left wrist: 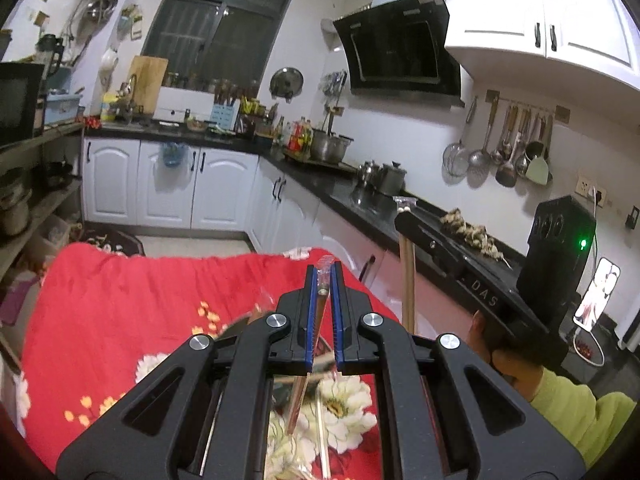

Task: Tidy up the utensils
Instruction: 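Lift the left tool's chopstick above the green holder while the right tool carries its own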

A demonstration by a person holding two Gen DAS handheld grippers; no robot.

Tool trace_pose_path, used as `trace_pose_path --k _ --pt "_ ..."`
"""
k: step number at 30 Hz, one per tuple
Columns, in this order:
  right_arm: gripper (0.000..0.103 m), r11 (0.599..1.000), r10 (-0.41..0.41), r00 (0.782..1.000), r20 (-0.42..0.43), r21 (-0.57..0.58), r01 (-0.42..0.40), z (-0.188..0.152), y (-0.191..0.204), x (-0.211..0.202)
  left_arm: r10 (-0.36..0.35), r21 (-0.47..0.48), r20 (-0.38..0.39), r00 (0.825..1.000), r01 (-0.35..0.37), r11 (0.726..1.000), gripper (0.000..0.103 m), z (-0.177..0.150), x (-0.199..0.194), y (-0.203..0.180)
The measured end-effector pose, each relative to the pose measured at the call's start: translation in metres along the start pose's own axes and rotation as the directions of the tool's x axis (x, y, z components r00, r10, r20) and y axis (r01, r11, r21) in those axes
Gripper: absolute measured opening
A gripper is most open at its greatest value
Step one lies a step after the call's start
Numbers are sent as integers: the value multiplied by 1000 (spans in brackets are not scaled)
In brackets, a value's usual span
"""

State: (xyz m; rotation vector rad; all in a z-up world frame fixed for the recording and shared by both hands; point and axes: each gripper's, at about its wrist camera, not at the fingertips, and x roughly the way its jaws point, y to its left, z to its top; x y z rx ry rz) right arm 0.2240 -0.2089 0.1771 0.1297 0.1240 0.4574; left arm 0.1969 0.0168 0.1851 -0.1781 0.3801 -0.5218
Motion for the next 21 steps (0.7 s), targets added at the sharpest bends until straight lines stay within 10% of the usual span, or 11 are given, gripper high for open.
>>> trace_pose_path --k 21 --pt "6 992 -122 981 154 0 124 -5 -9 61 140 61 61 988 -144 988 4 12 22 21"
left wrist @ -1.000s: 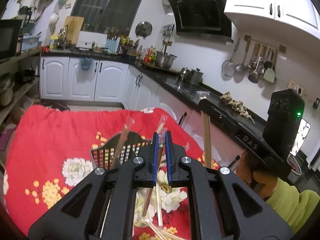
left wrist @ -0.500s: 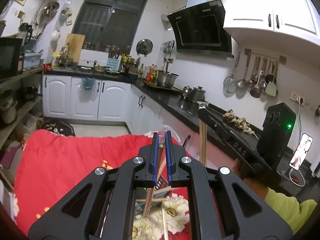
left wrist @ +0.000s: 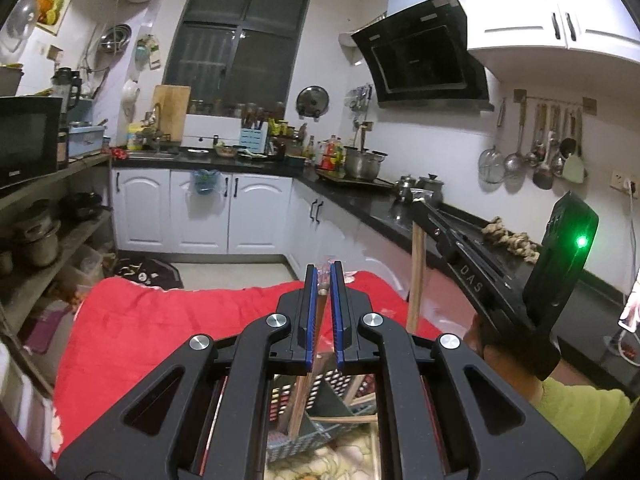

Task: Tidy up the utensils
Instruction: 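Lift the left tool's chopstick above the green holder while the right tool carries its own, then open the left tool to drop its chopstick into the holder while the right tool releases its own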

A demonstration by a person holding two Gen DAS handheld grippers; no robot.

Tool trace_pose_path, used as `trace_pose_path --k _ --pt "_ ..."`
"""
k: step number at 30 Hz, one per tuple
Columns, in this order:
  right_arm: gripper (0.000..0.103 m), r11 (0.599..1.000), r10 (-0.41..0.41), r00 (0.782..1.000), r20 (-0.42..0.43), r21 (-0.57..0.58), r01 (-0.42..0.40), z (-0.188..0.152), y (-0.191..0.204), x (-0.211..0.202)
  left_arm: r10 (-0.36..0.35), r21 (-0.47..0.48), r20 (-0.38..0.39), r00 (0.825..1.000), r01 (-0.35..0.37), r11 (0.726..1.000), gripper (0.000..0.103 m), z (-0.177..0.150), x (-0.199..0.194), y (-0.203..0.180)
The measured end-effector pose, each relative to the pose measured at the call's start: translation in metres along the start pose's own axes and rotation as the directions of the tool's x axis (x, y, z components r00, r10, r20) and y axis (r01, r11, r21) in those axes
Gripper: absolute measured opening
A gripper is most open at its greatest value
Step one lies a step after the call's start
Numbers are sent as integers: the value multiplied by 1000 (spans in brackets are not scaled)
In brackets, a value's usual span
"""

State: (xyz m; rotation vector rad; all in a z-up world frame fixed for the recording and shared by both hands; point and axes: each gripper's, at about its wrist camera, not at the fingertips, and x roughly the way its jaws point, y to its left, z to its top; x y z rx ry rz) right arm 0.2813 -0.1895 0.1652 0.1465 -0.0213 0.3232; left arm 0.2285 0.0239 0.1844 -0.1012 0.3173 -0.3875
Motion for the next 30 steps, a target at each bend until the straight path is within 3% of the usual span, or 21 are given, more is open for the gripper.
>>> trace_pose_path --k 20,25,30 --pt "7 998 -61 997 -47 -16 60 -34 5 35 6 -28 8 1000 -6 1000 4 -24 31 9" --pt "18 999 -47 997 -56 4 47 -36 3 34 6 -44 -9 1000 -6 999 4 -32 36 14" --pt "20 999 -24 997 -77 22 26 -38 -3 24 8 -61 -22 1000 -9 998 4 -40 37 18"
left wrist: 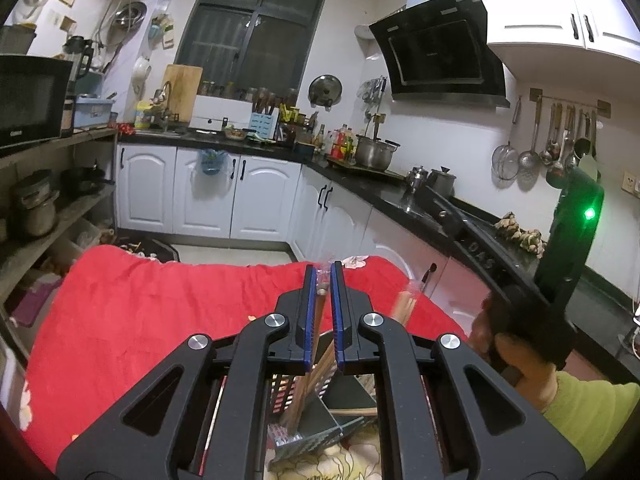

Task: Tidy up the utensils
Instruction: 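Open the left tool to drop its chopstick into the holder while the right tool releases its own, then move both open tools back down toward the remaining wrapped chopsticks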

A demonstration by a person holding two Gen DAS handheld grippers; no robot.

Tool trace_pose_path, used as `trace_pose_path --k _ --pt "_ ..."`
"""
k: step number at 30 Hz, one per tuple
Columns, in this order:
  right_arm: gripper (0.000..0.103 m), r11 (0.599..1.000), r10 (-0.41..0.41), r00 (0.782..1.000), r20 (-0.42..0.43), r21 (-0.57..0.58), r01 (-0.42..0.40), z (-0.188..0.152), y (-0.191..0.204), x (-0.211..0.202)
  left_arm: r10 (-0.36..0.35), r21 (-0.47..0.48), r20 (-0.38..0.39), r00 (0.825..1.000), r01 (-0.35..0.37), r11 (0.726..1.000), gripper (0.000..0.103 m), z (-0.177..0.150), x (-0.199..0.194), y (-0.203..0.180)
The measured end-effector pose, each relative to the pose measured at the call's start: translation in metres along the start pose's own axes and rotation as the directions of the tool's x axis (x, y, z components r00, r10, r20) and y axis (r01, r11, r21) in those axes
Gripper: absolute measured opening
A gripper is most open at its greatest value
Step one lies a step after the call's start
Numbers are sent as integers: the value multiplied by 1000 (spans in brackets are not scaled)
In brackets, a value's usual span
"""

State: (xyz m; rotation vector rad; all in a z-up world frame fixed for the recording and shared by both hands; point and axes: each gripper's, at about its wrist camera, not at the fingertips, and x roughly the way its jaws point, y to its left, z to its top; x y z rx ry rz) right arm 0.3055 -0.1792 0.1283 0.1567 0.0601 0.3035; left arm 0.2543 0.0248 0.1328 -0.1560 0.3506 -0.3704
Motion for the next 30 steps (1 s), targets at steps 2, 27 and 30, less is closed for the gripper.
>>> trace_pose_path --k 2,27,30 --pt "24 1000 6 1000 -14 9 -6 -1 -3 -6 5 -6 -1 1000 -5 1000 4 -2 -1 1" --pt "62 998 -35 973 -227 -57 22 -22 -22 -73 73 -81 9 997 -72 994 93 -26 -43 13" --pt "63 998 -36 971 -237 -61 22 -26 -22 -80 79 -70 10 997 -78 994 93 -30 -49 10"
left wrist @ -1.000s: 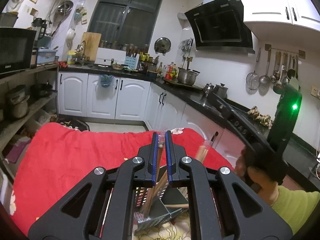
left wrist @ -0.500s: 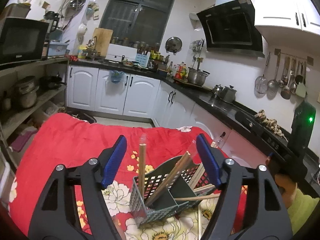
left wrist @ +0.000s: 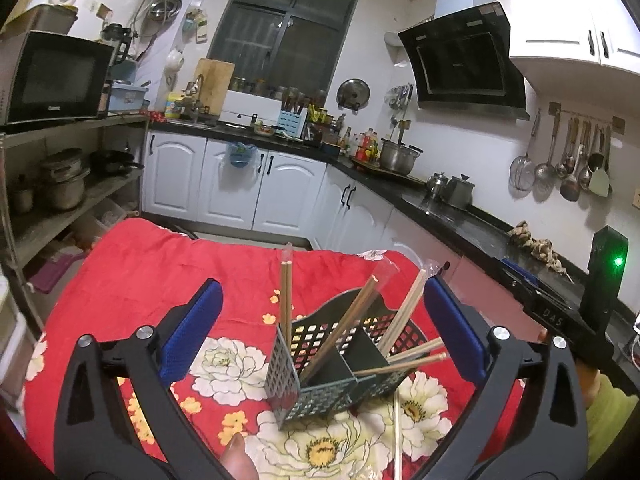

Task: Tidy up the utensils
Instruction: 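Move both open tools back down toward the remaining wrapped chopsticks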

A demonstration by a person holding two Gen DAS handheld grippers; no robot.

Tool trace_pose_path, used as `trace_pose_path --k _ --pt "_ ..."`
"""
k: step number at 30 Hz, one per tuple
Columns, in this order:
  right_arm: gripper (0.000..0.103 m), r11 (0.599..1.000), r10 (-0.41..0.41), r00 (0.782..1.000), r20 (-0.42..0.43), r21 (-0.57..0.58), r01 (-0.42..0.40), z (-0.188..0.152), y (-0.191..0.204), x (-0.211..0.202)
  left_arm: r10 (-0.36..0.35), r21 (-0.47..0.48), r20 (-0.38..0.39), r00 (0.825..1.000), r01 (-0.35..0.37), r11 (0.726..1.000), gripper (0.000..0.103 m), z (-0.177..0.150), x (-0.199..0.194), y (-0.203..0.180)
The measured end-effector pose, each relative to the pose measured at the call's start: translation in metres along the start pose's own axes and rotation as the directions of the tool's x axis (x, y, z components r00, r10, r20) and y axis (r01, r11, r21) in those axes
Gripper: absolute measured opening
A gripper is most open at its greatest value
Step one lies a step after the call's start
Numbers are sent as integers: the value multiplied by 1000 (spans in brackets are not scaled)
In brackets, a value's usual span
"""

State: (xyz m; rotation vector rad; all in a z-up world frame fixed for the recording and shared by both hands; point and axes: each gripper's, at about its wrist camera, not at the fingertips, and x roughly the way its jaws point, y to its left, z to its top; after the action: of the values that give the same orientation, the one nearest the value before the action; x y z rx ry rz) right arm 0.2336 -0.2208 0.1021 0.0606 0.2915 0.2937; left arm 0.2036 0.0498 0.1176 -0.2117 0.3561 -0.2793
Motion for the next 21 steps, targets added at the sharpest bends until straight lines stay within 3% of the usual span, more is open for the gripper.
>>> trace_pose_path --k 21 --pt "64 1000 5 995 -101 -4 -5 -44 0 -28 -23 35 -81 996 26 999 93 -43 -16 -21"
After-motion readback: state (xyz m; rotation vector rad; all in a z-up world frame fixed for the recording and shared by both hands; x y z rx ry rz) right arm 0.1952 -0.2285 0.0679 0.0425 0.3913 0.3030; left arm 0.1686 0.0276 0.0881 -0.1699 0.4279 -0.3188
